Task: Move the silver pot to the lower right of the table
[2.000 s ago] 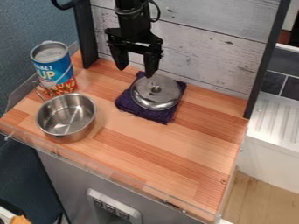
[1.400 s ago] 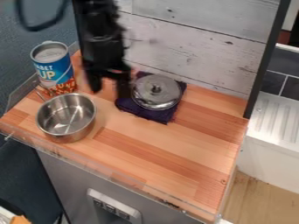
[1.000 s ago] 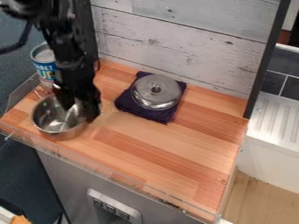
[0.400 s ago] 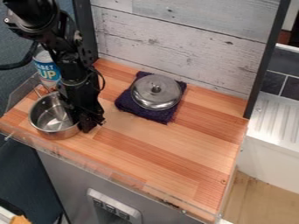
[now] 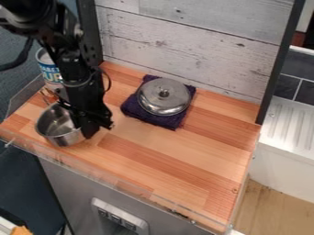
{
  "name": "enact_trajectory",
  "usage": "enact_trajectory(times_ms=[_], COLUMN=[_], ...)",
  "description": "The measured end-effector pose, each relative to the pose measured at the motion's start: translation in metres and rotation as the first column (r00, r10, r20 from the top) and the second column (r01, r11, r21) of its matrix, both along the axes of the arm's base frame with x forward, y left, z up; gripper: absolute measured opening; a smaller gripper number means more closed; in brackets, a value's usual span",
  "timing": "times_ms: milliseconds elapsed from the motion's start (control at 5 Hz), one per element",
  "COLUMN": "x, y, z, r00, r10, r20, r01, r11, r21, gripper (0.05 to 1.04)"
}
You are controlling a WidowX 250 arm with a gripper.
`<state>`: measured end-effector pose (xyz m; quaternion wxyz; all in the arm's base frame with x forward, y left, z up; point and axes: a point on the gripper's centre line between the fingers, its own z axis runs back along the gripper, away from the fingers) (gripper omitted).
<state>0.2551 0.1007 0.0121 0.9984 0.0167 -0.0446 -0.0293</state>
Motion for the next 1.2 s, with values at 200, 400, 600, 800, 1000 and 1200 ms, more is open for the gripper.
enact_trajectory(times_ms=[200,400,600,800,1000,1200], x=[0.0,-0.003,-0.018,-0.027,-0.025,-0.009], y=[-0.025,-0.072,-0.118,-0.15,-0.169,-0.186], z=[0.016,0.028,0.032,0.027,0.012,0.005], r00=[0.998,0.994,0.983,0.975,0.973,0.969], r10=[0.061,0.088,0.16,0.19,0.199,0.204], r20=[0.021,0.064,0.089,0.113,0.117,0.137], r01=[-0.06,-0.085,-0.161,-0.194,-0.206,-0.214], r11=[0.997,0.996,0.987,0.981,0.977,0.975], r21=[-0.038,-0.039,0.003,0.022,0.05,0.058], gripper=[0.081,0.08,0.08,0.08,0.08,0.08])
